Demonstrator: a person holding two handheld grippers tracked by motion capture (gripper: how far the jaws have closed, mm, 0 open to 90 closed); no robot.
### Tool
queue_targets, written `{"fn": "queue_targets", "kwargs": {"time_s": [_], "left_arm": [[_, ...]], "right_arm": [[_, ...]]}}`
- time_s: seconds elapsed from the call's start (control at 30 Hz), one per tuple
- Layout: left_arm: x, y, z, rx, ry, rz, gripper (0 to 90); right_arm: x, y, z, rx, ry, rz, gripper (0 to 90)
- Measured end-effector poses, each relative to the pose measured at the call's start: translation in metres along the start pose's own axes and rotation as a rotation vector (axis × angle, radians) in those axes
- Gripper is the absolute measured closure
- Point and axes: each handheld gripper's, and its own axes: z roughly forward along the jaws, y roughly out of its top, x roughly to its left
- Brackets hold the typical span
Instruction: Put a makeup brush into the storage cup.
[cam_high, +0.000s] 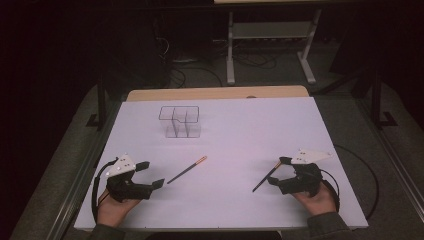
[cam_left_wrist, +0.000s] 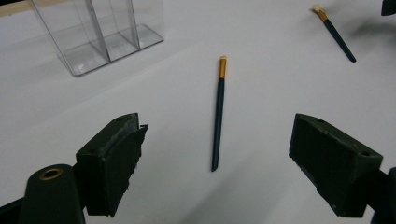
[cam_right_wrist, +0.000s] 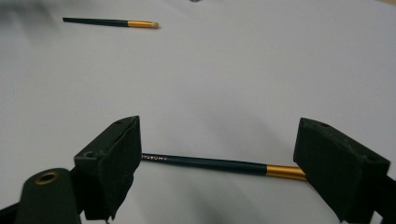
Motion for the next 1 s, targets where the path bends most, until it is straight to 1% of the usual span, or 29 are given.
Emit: {"fn": "queue_targets", "kwargs": {"time_s": [0.1, 0.27, 0.57, 0.63, 0.77, 0.8, 1.0], "left_arm": [[-0.0002, 0.0005, 0.0012, 0.008, 0.001, -0.002, 16.4], [-0.0002, 0.0011, 0.0026, 0.018, -0.01, 0.007, 17.2], [-0.0001, 0.0014, 0.004, 0.02, -0.014, 0.008, 18.5], [0.001, 0.0012, 0.0046, 0.023, -0.019, 0.015, 18.6], [0.0002, 0.0011, 0.0052, 0.028, -0.018, 0.014, 18.6], [-0.0002, 0.0014, 0.0047, 0.028, -0.02, 0.019, 18.6], [-0.002, 0.0028, 0.0047, 0.033, -0.026, 0.018, 18.7]], "right_arm": [[-0.001, -0.0005, 0.0007, 0.003, -0.001, -0.007, 14.3], [-0.0011, -0.0006, 0.0005, 0.003, 0.003, -0.007, 14.4], [-0.0018, -0.0011, -0.0013, 0.001, 0.003, -0.006, 14.5], [-0.002, -0.0016, -0.002, 0.002, 0.001, -0.002, 14.5], [-0.0025, -0.0025, -0.0031, 0.0, 0.0, 0.006, 14.6], [-0.0019, -0.0024, -0.0036, 0.002, -0.001, 0.005, 14.6], [0.0, -0.0021, -0.0038, 0.003, 0.002, -0.002, 14.6]]}}
